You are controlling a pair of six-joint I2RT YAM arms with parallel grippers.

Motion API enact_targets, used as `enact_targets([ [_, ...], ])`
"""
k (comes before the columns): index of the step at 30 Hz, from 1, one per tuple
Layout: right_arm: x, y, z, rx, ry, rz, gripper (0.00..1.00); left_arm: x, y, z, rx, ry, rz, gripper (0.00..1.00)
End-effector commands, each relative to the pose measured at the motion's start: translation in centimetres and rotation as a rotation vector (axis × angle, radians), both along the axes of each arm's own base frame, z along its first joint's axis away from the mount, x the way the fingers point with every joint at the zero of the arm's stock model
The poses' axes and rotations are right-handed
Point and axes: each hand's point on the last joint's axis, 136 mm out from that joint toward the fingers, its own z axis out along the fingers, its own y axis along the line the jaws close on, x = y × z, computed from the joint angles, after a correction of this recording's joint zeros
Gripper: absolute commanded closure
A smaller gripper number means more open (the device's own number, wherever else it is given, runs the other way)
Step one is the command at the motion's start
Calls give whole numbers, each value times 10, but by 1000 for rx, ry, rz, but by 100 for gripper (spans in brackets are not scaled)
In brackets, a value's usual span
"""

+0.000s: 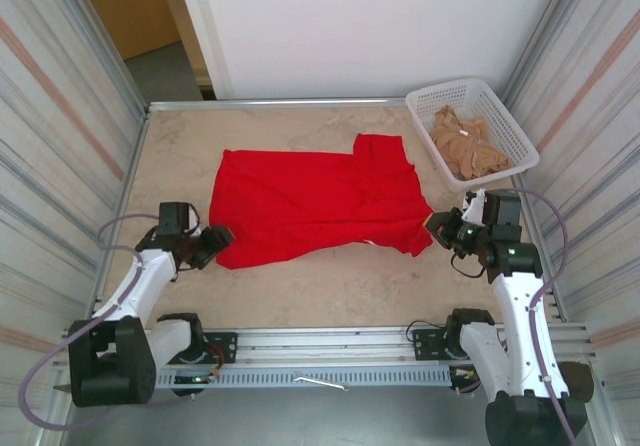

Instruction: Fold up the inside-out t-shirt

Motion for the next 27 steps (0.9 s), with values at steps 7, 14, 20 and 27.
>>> enact_targets([
  [7,-2,-2,-3,-17,-10,10,100,-29,14,-11,73,18,95,35],
  [14,-2,-1,-2,-11,-13,10,100,-17,5,-19,42,-7,56,37],
  [20,-1,-1,3,-8,-26,10,100,17,-7,13,11,-139,-15,95],
  [27,-2,-1,16,-13,-52,14,100,38,-16,108,-41,-284,-74,100],
])
